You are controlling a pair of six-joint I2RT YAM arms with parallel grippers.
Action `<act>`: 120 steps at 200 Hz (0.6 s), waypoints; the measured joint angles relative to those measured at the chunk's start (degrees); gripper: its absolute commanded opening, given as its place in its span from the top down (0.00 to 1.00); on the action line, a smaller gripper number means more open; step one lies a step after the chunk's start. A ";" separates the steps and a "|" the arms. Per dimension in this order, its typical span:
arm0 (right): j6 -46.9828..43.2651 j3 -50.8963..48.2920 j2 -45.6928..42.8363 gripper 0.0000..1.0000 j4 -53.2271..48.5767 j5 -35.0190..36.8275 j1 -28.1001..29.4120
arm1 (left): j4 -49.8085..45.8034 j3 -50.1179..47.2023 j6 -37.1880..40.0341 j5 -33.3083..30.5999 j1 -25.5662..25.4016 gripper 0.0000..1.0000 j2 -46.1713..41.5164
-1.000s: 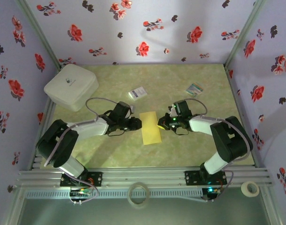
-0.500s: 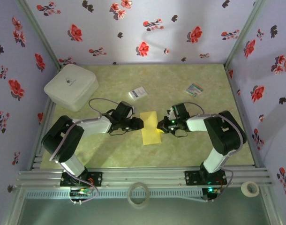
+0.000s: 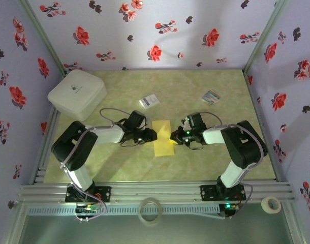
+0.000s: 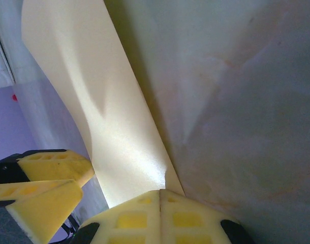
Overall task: Fold a paper plane with a square sheet of paper (pick it up from the middle)
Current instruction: Third fold the triangle at the center of the table.
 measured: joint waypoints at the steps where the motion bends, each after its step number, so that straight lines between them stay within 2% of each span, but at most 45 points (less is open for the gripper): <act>1: 0.02 0.00 0.00 0.95 0.00 0.00 0.00 | 0.00 0.00 -0.02 0.00 0.00 0.63 0.00; 120: 0.20 -0.02 -0.02 0.96 0.00 0.20 0.00 | 0.35 0.90 -2.12 1.70 0.17 0.69 1.68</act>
